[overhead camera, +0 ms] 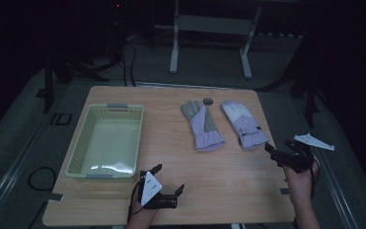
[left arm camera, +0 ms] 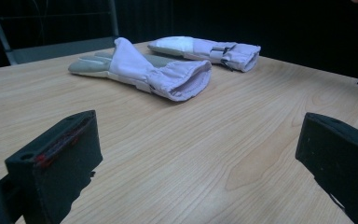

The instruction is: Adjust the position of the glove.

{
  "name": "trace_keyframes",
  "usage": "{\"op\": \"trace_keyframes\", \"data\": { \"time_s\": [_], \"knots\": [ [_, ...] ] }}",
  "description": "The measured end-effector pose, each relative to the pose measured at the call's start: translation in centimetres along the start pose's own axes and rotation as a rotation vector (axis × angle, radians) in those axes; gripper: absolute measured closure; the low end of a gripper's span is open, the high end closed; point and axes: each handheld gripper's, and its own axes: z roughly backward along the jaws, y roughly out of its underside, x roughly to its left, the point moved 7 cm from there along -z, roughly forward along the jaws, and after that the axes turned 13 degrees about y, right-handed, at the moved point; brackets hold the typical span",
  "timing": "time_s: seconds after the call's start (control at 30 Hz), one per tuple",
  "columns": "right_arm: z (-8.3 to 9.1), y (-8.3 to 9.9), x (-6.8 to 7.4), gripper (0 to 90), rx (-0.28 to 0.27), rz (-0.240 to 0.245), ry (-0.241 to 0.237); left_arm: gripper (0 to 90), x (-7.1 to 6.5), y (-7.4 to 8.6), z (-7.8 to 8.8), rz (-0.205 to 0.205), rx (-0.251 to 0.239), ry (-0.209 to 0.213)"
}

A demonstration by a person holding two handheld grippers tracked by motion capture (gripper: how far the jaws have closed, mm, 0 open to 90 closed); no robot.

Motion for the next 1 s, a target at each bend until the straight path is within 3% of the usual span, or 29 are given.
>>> {"op": "trace_keyframes", "data": {
  "time_s": [0.1, 0.57, 1.0],
  "knots": [
    [0.0, -1.0, 0.8, 12.7, -0.023, 0.027, -0.014, 0.2, 0.0, 0.0, 0.0, -0.001, 0.001, 0.001],
    [-0.6, -4.3, 4.5, 14.4, -0.062, 0.071, -0.062, 0.2, 0.0, 0.0, 0.0, -0.001, 0.000, 0.005],
    [-2.5, -5.9, 8.6, 20.0, -0.031, 0.102, -0.115, 0.3, 0.0, 0.0, 0.0, 0.003, 0.002, 0.015]
  ]
}}
